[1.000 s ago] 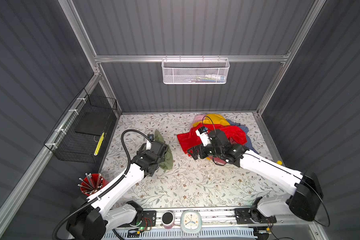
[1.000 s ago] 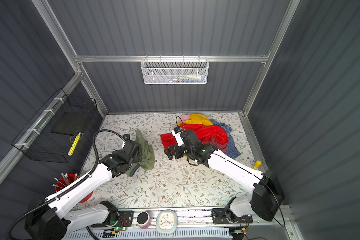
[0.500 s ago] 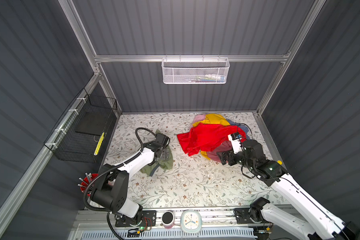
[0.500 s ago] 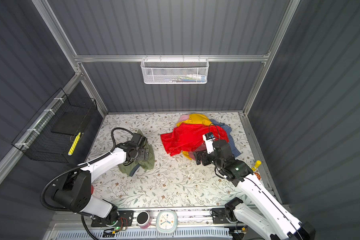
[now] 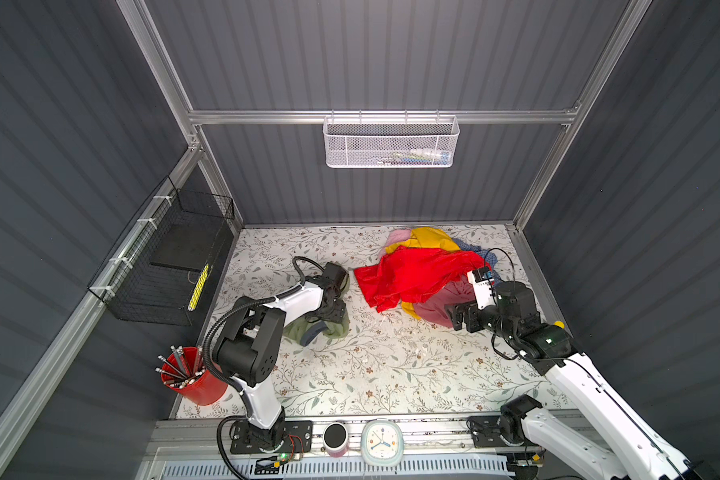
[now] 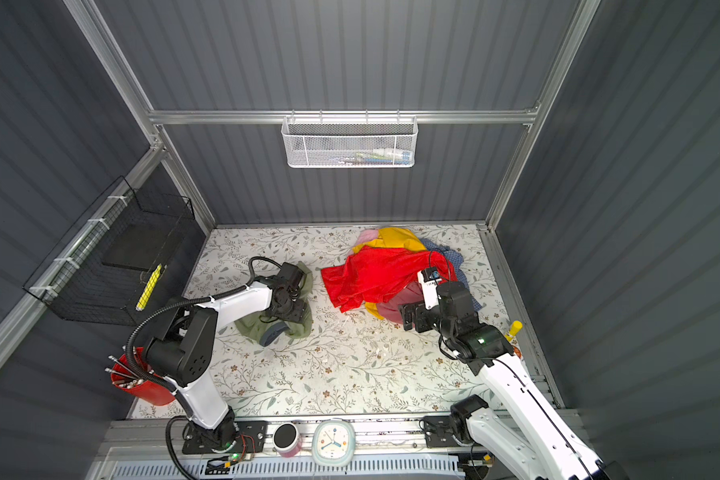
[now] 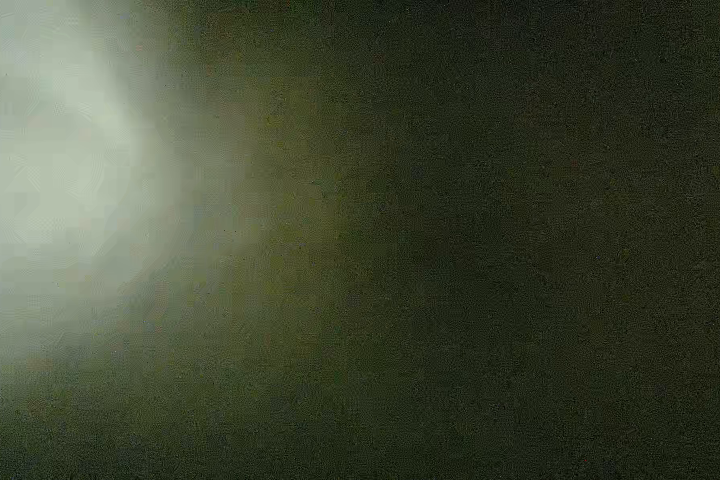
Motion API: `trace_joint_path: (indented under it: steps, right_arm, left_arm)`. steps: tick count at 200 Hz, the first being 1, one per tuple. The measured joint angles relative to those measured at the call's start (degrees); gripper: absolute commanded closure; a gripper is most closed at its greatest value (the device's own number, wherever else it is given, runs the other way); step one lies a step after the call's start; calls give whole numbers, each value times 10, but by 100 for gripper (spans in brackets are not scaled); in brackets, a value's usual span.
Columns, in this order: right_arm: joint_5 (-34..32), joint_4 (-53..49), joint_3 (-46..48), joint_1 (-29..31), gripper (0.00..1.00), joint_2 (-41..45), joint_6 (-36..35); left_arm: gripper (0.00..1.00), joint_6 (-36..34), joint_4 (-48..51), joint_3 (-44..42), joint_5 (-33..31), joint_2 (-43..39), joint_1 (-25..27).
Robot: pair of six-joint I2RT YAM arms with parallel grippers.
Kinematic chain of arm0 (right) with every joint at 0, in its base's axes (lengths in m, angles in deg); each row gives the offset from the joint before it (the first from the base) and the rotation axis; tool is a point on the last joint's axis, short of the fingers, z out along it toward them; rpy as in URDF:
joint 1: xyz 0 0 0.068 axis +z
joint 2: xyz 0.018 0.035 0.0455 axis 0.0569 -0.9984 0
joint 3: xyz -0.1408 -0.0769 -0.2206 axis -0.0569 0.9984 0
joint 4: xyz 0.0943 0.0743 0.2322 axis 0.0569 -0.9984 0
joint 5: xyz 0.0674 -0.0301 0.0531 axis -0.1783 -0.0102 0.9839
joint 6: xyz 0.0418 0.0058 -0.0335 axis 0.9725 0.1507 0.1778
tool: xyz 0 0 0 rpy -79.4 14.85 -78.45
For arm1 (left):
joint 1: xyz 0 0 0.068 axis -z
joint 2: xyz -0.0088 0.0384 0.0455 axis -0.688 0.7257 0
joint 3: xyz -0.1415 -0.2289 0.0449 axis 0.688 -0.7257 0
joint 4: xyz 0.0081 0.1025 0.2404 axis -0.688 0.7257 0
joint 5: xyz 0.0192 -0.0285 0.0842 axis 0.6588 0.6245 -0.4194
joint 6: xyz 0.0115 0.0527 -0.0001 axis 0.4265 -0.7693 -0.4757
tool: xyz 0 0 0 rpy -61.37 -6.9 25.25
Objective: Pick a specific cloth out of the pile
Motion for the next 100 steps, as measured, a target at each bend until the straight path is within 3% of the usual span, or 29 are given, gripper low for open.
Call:
trace_joint_path:
  steps: [33,57,100]
  right_arm:
    - [0,0,0,-5,1,-6,-7]
    - [0,0,0,-11,1,-7,-13]
    - [0,9,1,-21,1,-12,-14]
  left_arm:
    - [79,-9,5,12,-1,11,-1]
    - [96,-15,9,22,0,16,-9]
    - [100,-56,19,78,-16,55,-55]
